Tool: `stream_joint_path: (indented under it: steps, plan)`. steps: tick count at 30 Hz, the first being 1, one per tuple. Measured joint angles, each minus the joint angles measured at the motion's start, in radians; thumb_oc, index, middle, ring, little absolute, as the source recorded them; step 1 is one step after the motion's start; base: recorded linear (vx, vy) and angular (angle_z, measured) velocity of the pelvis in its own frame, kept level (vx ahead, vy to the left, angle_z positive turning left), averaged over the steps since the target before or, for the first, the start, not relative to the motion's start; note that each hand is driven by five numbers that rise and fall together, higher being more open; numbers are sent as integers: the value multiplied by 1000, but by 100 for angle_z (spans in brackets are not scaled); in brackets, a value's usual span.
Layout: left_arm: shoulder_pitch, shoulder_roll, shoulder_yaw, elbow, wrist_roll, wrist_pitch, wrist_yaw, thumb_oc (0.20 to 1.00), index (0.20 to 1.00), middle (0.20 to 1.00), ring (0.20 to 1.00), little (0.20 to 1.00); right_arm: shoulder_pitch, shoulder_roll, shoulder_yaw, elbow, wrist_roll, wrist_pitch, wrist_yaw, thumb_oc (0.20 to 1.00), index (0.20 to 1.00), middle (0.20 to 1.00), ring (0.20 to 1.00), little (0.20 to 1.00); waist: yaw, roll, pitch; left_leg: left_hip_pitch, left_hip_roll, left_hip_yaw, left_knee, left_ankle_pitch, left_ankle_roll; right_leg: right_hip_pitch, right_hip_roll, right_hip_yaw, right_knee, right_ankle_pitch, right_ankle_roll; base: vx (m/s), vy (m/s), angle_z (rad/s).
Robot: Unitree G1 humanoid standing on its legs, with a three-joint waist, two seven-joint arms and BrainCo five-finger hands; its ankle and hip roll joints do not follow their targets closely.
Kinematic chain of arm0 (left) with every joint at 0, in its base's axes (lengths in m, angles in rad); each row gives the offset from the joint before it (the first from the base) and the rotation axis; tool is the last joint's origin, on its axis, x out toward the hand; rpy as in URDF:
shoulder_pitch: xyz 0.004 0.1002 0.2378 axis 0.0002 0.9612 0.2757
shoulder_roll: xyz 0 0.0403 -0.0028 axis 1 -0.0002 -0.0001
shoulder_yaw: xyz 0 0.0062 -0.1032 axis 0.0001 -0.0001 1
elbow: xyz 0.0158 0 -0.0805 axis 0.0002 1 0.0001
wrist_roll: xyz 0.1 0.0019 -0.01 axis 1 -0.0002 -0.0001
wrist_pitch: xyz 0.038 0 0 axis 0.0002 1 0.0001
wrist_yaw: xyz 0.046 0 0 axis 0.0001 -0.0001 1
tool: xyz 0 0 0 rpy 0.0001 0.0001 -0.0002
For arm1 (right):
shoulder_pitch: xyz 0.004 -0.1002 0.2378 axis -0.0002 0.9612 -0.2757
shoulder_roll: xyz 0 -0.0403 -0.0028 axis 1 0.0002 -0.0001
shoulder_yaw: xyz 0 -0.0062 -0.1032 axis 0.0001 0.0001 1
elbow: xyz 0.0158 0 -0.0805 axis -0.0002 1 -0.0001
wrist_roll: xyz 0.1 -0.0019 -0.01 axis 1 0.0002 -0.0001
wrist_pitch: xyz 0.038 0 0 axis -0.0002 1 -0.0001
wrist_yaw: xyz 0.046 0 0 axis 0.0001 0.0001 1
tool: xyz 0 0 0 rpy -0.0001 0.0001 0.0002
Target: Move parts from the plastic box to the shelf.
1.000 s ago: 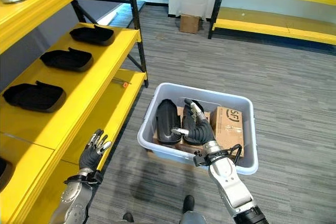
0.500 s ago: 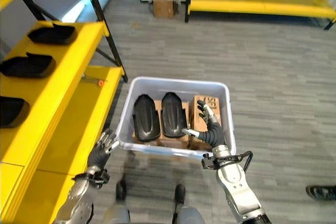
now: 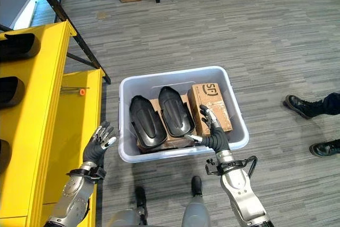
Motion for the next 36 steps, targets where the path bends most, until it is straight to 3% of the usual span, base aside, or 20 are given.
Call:
stream_joint_path:
  steps: [5, 10, 16, 23, 36]
  plan:
    - [-50, 1, -6, -37, -1, -1, 7, 1000, 1000, 1000, 1000, 1000, -85, -14, 20, 5, -14, 2, -16, 1000, 1000, 1000, 1000, 1000, -9, -18, 4, -100, 5, -2, 36, 1, 0, -84, 1, 1, 1, 19, -2, -57, -39, 0]
    - [-130, 2, -37, -38, -7, -24, 46, 1000, 1000, 1000, 1000, 1000, -250, -11, 47, 87, -88, -2, -103, 1000, 1000, 1000, 1000, 1000, -6, -27, 39, -150, 14, -10, 62, 3, -2, -120, 14, -1, 1, 31, -8, -82, -32, 2]
    - [-235, 8, -96, -40, -14, -31, 72, 1000, 1000, 1000, 1000, 1000, -483, -1, 88, 263, -116, 3, -197, 1000, 1000, 1000, 1000, 1000, 12, -21, 129, -226, 24, -27, 79, 16, -9, -182, 19, -7, 1, 50, -17, -84, -24, 2]
    - [-303, 2, -124, -62, -17, -38, 91, 1000, 1000, 1000, 1000, 1000, -598, 31, 117, 335, -111, 12, -253, 1000, 1000, 1000, 1000, 1000, 20, -14, 232, -241, 27, -29, 85, 19, -10, -196, 23, -8, 2, 54, -19, -37, -15, 0]
    - [-344, 6, -148, -68, -45, -47, 125, 1000, 1000, 1000, 1000, 1000, -828, 13, 106, 569, -140, 47, -354, 1000, 1000, 1000, 1000, 1000, 57, 8, 279, -310, 25, -33, 111, 24, -8, -266, 17, -11, 36, 56, -21, -10, -5, 1]
